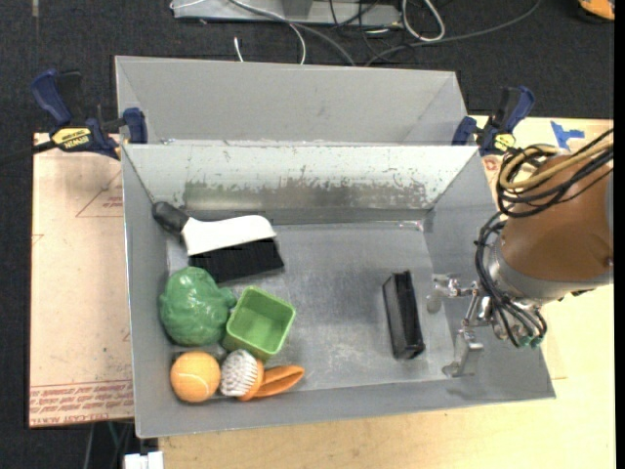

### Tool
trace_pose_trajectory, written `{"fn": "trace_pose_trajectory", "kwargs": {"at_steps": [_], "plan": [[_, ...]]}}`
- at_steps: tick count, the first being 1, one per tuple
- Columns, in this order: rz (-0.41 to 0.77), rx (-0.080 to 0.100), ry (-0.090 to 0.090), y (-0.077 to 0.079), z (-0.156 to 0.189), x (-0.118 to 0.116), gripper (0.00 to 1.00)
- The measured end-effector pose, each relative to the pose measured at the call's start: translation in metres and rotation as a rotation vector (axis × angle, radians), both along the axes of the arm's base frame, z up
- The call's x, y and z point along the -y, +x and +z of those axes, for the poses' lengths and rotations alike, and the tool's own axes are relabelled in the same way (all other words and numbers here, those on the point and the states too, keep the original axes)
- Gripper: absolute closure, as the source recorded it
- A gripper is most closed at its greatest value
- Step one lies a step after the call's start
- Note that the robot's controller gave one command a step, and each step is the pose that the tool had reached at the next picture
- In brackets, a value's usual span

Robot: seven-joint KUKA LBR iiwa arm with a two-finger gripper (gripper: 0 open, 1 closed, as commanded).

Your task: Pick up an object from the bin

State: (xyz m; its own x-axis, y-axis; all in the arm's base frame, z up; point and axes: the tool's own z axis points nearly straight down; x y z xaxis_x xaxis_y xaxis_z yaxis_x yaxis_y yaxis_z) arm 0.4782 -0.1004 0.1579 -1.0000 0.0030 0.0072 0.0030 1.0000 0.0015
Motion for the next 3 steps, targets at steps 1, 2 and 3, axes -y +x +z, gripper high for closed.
{"fn": "trace_pose_trajectory", "kwargs": {"at_steps": [1, 2, 3], "plan": [[0.004, 0.007, -0.001, 0.002, 0.004, 0.000, 0.00], [0.378, 0.019, -0.003, 0.036, -0.065, -0.007, 0.00], [0.559, 0.022, -0.006, 0.043, -0.065, -0.011, 0.00]]}}
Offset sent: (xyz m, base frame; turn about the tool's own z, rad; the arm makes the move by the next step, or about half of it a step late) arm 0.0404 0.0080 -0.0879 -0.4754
